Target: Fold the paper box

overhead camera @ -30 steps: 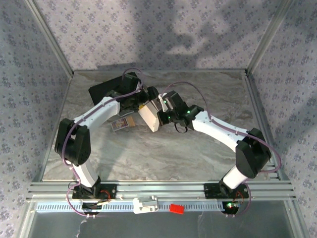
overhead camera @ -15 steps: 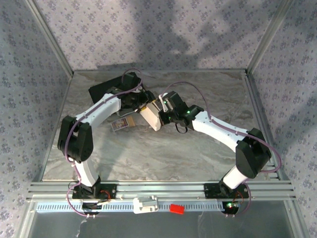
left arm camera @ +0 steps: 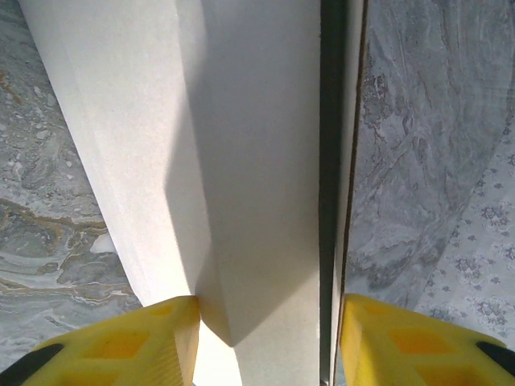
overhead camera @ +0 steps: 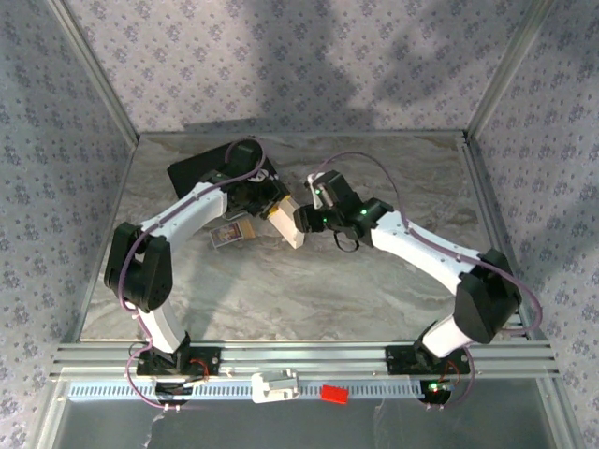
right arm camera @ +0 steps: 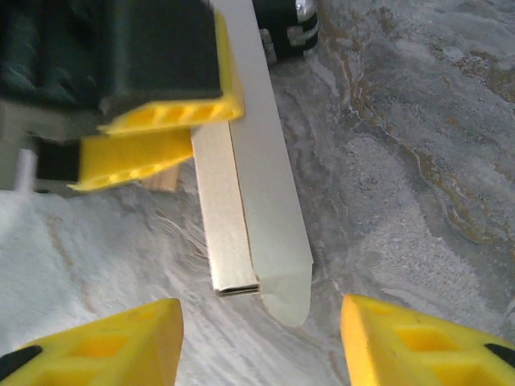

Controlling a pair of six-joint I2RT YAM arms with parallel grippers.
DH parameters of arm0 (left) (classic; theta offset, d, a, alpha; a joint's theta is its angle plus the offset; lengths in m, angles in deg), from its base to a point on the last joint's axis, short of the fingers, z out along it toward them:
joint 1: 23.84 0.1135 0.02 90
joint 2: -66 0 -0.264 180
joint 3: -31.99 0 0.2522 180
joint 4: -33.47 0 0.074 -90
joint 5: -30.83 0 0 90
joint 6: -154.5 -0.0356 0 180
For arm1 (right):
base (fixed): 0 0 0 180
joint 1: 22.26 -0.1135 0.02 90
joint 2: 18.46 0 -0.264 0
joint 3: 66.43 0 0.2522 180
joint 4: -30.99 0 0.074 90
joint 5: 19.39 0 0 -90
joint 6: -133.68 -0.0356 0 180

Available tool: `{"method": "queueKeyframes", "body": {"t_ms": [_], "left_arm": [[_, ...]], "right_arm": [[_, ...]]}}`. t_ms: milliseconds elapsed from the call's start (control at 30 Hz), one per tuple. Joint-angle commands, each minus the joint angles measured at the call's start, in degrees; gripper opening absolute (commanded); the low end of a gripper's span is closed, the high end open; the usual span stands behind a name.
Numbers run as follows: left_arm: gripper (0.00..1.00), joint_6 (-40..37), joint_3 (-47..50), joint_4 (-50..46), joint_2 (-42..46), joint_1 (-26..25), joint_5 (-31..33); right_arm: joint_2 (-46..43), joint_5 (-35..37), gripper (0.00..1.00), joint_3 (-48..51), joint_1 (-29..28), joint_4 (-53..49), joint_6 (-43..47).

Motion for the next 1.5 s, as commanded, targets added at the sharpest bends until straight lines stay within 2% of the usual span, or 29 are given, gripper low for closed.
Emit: {"method": "queueKeyframes", "body": {"t_ms": [0, 100, 200, 300, 400, 567, 733, 867, 967, 1067, 1300, 1400, 1467], "left_arm": [[0.48, 1.85, 1.16, -1.86, 0.78, -0.55, 1.34], [0.46, 2.10, 1.45, -1.14, 0.91, -0.55, 1.14], [0.43, 1.80, 1.18, -1.24, 1.00, -0.69, 1.38], [0.42, 1.56, 1.15, -1.86, 1.48, -0.69, 1.81], [0.43, 1.38, 1.33, -2.20, 1.92, -0.68, 1.83], [0.43, 1.01, 1.47, -1.85, 2.02, -0.47, 1.40], [0.42, 0.91, 1.50, -1.41, 1.78, -0.29, 1.01], [0.42, 1.08, 1.82, -1.25, 1.96, -0.25, 0.78], [0.43, 1.35, 1.99, -1.30, 2.32, 0.08, 0.77], [0.44, 1.47, 1.89, -1.79, 2.57, 0.26, 0.61], [0.57, 2.90, 1.63, -2.78, 3.71, 1.10, 0.65], [0.59, 3.56, 1.16, -3.24, 4.47, 1.66, 0.87], [0.59, 3.98, 1.31, -3.08, 4.50, 2.20, 0.22]], "right_arm": [[-5.08, -2.59, 0.65, -2.07, 2.85, -2.26, -8.92], [-3.69, -7.82, 0.68, -3.48, 4.74, -3.88, -6.83], [-0.70, -8.74, 0.72, -3.23, 4.57, -5.11, 2.35], [3.05, -10.74, 0.81, -3.90, 5.59, -4.16, 11.81], [9.45, -16.18, 0.84, -10.73, 6.17, -8.57, 16.52], [14.94, -12.22, 0.94, -16.03, 4.14, -14.37, 21.86], [17.46, -9.61, 0.96, -16.25, 3.75, -14.55, 23.36], [18.73, -10.22, 0.90, -16.54, 2.01, -12.61, 24.96], [20.15, -8.91, 0.75, -16.50, 1.05, -10.93, 26.56], [20.05, -5.95, 0.73, -15.51, 0.63, -8.58, 27.21], [21.79, -3.81, 0.57, -17.27, -0.95, -8.71, 30.85], [21.81, -3.56, 0.47, -16.60, -1.50, -9.07, 31.81], [21.17, -2.73, 0.47, -15.59, -2.06, -8.25, 32.48]]}}
